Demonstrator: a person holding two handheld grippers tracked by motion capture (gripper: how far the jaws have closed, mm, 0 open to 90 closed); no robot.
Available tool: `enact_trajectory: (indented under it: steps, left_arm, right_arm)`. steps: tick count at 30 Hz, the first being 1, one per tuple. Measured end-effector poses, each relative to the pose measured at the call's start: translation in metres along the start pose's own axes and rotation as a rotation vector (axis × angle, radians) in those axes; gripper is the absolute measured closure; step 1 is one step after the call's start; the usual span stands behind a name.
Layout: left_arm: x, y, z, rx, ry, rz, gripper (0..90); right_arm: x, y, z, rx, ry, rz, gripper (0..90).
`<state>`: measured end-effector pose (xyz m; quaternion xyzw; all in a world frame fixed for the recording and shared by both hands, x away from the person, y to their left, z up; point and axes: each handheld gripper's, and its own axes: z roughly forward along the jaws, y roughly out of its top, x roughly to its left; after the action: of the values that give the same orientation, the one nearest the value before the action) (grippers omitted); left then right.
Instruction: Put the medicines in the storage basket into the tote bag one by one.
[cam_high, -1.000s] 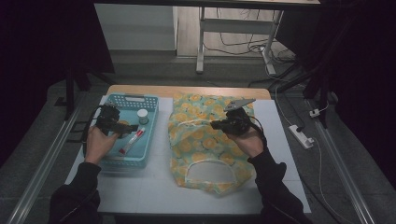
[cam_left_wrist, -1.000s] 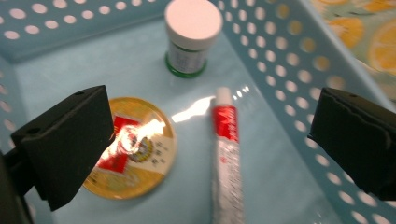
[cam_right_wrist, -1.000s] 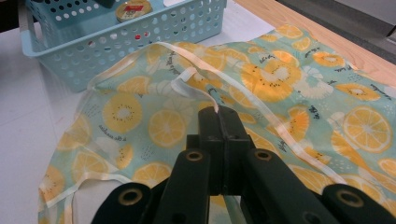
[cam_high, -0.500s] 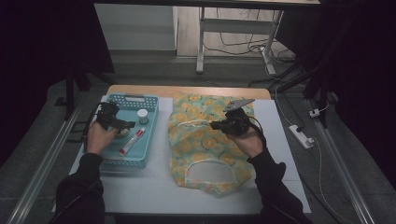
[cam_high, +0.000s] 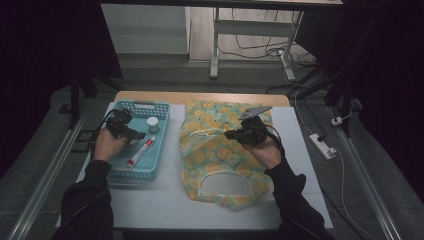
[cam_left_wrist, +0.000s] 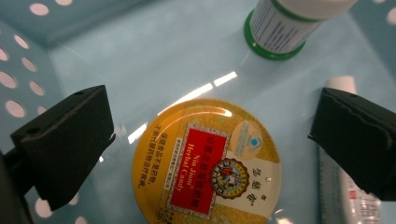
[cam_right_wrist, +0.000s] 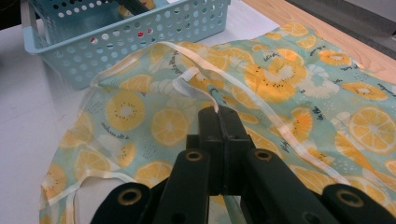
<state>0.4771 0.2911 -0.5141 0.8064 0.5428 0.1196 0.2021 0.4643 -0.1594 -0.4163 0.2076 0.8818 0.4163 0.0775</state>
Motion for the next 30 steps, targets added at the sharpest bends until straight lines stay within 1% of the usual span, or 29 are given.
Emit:
enact_trajectory:
  steps: [2,7,12,15,17,20,21,23,27,30]
  left_arm:
    - [0.0,0.0,0.003,0.027,-0.011,-0.011,0.0]
    - [-0.002,0.0,0.004,0.074,-0.007,-0.027,0.3]
    - [-0.002,-0.002,0.001,0.082,-0.036,-0.069,2.0]
    - [-0.003,-0.003,0.0,0.101,-0.028,-0.076,3.8]
    - [-0.003,-0.004,-0.001,0.116,-0.009,-0.08,7.4]
    - [-0.003,-0.006,-0.002,0.138,0.005,-0.089,17.4]
    - [-0.003,-0.006,-0.003,0.138,0.002,-0.097,19.0]
    - [-0.003,-0.006,-0.003,0.142,0.004,-0.103,19.4]
    - [-0.002,-0.007,-0.004,0.141,0.002,-0.133,19.9]
    - [-0.001,-0.007,-0.006,0.13,-0.015,-0.146,20.0]
  right_arm:
    - [0.0,0.0,0.0,0.0,0.0,0.001,89.9]
    - [0.0,0.0,-0.001,-0.002,0.001,0.002,89.9]
    - [0.0,0.0,-0.001,-0.002,0.001,0.002,89.9]
    - [0.0,0.0,-0.001,-0.002,0.001,-0.001,89.9]
    - [0.0,0.0,0.0,-0.002,0.001,-0.001,89.8]
    - [0.0,0.0,0.0,-0.002,0.001,-0.002,89.9]
    - [0.0,0.0,0.0,-0.002,0.001,-0.002,89.8]
    - [0.0,0.0,0.0,-0.002,0.001,-0.001,89.9]
    - [-0.001,0.0,-0.001,-0.002,-0.001,0.005,89.8]
    - [-0.001,-0.001,-0.001,-0.006,-0.002,0.003,89.9]
